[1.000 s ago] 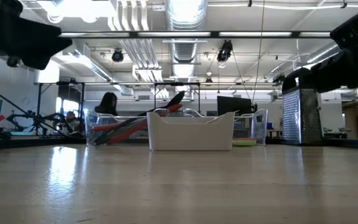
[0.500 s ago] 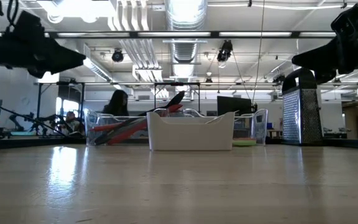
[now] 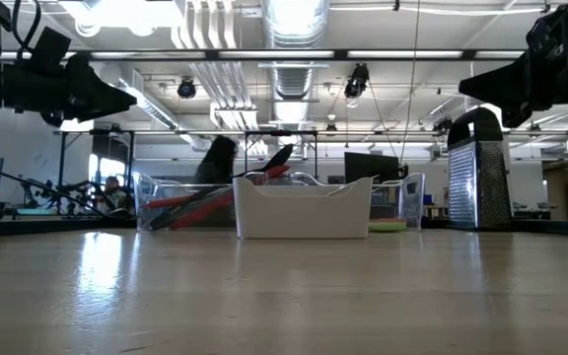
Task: Pick & Place Kitchen Items
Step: Return to Home Position
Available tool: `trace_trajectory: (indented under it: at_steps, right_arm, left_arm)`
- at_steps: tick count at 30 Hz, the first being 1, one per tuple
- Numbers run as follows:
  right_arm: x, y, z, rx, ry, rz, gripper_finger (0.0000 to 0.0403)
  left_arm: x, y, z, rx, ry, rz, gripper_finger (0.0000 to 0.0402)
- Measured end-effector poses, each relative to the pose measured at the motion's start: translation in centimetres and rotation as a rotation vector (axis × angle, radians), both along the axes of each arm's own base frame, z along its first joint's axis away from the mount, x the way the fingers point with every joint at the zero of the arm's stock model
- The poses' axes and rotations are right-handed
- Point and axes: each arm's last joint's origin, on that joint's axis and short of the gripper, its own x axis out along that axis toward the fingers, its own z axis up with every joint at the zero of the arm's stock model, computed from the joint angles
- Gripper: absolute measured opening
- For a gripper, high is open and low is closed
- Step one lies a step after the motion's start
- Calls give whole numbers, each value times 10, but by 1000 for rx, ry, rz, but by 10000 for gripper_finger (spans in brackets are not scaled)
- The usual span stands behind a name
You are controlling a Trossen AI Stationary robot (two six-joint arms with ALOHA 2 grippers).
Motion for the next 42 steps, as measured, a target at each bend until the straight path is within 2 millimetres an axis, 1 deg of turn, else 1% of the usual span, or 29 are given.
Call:
trace_trajectory:
  at_steps: [24,28,31,33,35,38,42]
  right_arm:
    - [1,0,-1,-2,13,-5,29]
    - [1,0,-1,-2,12,-5,29]
    - [1,0,-1,-2,13,-5,29]
    - [1,0,-1,-2,13,-5,29]
    - [1,0,-1,-2,13,-5,29]
    - [1,0,-1,-2,13,-5,29]
    - [1,0,-1,-2,13,-5,29]
  left_arm:
    - [1,0,-1,-1,11,1,210]
    - [1,0,-2,-84,-39,-17,210]
    - [3,-2,-3,-128,-59,-108,210]
    - [5,-4,-4,-96,-23,-181,210]
    - [6,-6,-4,-10,42,-241,210]
    - [6,-6,-4,97,119,-257,210]
    - [6,-6,-4,100,120,-255,210]
